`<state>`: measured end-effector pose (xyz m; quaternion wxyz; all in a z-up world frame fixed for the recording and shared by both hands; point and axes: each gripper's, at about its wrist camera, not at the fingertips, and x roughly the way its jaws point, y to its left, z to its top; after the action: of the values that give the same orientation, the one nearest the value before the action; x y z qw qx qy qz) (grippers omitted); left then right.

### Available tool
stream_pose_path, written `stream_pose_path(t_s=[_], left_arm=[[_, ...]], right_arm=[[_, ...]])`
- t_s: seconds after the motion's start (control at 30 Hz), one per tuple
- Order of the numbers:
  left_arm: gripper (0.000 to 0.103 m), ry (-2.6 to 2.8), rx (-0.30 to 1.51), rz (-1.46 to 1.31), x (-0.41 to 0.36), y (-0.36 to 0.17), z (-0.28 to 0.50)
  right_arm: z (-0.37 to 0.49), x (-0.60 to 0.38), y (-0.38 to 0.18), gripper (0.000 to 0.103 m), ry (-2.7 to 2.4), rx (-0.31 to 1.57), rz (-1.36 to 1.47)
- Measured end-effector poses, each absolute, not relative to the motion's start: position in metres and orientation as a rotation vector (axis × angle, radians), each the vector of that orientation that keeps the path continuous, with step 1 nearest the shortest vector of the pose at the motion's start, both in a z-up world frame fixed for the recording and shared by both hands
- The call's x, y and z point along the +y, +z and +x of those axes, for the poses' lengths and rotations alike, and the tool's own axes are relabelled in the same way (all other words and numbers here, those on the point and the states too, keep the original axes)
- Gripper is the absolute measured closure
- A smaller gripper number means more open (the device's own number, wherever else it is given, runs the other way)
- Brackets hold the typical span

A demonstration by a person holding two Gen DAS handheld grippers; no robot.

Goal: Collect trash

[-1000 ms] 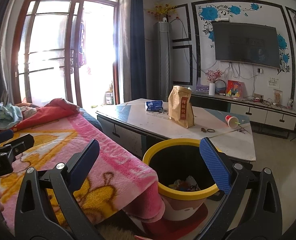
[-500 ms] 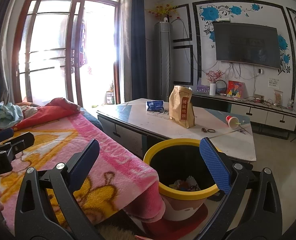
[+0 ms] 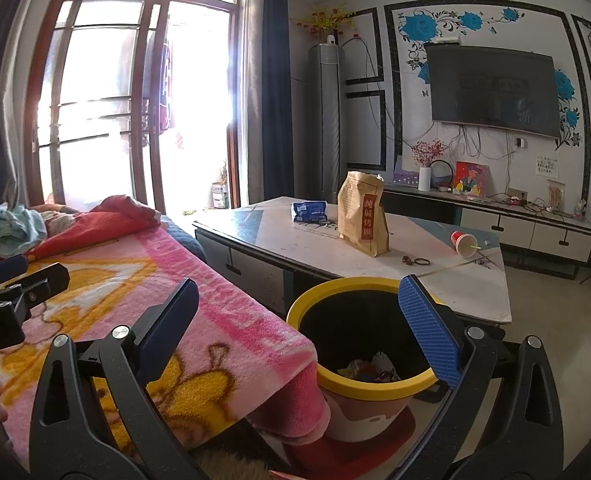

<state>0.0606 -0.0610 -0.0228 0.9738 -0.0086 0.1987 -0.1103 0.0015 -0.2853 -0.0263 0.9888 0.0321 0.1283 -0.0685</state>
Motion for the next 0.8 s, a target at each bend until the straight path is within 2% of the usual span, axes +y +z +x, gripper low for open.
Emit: stream_pose_path(t_s=[0.8], left_arm=[[0.006,-0.226,0.407,-0.014,-0.0632,-0.0251,0.0629]], right_arm=[[0.0017,-0.2855,-0.0264,0.011,-0.136,0.257,0.064]])
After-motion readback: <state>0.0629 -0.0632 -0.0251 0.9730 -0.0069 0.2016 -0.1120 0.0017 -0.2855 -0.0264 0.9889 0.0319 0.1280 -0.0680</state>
